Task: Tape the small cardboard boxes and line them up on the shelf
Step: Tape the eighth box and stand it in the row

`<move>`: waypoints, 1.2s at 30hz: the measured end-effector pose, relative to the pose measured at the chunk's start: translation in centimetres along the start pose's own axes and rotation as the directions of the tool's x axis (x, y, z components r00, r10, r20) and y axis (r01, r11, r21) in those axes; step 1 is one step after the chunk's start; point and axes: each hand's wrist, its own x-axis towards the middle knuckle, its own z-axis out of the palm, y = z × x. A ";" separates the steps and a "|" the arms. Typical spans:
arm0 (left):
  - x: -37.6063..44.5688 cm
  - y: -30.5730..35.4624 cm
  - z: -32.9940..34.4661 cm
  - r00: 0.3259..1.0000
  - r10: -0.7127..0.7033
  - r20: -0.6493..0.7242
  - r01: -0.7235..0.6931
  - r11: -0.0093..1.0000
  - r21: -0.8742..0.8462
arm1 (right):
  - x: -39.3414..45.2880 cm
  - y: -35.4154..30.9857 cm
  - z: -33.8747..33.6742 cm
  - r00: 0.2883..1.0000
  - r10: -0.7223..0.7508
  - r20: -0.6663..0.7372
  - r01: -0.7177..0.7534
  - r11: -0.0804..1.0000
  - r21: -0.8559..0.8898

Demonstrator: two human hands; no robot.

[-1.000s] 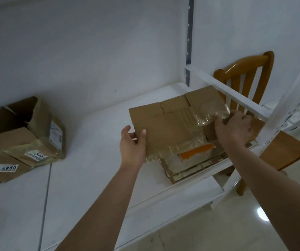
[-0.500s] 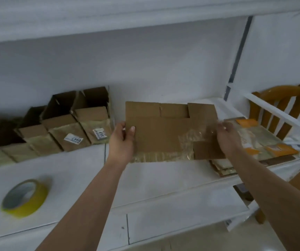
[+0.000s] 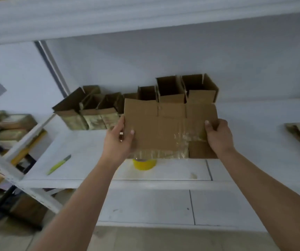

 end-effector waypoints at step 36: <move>14.0 -17.4 -17.9 0.898 -0.102 0.428 0.217 0.948 -0.231 | -9.2 -10.8 21.7 0.998 -0.038 -0.058 0.044 0.994 0.102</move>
